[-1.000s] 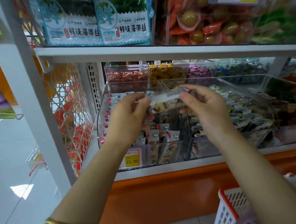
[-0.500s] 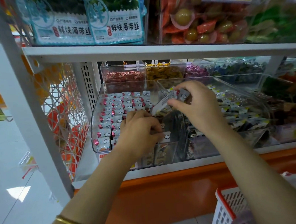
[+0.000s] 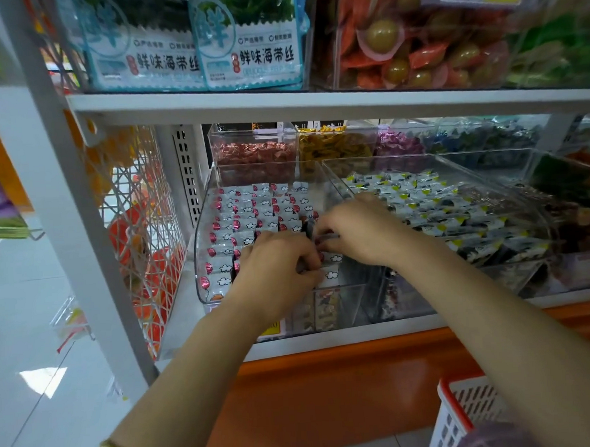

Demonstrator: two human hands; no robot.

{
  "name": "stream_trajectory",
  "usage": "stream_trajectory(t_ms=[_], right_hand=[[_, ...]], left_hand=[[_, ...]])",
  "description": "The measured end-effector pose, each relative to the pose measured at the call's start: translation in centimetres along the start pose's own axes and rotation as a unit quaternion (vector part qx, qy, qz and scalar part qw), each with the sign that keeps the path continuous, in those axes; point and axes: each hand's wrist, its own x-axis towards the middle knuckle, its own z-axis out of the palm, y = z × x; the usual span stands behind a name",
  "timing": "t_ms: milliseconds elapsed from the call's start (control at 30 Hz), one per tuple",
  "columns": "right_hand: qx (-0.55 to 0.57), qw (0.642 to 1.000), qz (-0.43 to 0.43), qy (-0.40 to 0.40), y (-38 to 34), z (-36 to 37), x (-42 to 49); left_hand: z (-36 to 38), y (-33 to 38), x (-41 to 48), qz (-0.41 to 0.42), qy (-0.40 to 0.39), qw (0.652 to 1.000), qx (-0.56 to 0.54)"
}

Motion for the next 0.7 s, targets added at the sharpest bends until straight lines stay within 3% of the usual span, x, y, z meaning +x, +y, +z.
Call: stream_trajectory(t_ms=[267, 367, 533, 600, 700], right_hand=[[-0.047, 0.997, -0.02, -0.062, 0.1, 0.4, 0.7], [0.01, 1.0, -0.007, -0.023, 0.4, 0.2, 0.5], [0.172, 0.978, 0.045, 0.112, 1.6, -0.7, 0.7], [0.15, 0.978, 0.058, 0.132, 1.8, -0.7, 1.5], [0.057, 0.991, 0.087, 0.078, 1.6, -0.4, 3.0]], left_hand=[[0.1, -0.1, 0.0, -0.001, 0.011, 1.0, -0.015], [-0.6, -0.2, 0.1, -0.016, 0.01, 0.998, -0.059], [-1.5, -0.8, 0.3, -0.026, 0.05, 0.996, -0.068], [-1.6, -0.9, 0.3, -0.026, 0.054, 0.996, -0.073], [-1.8, -0.8, 0.3, -0.03, 0.061, 0.994, -0.082]])
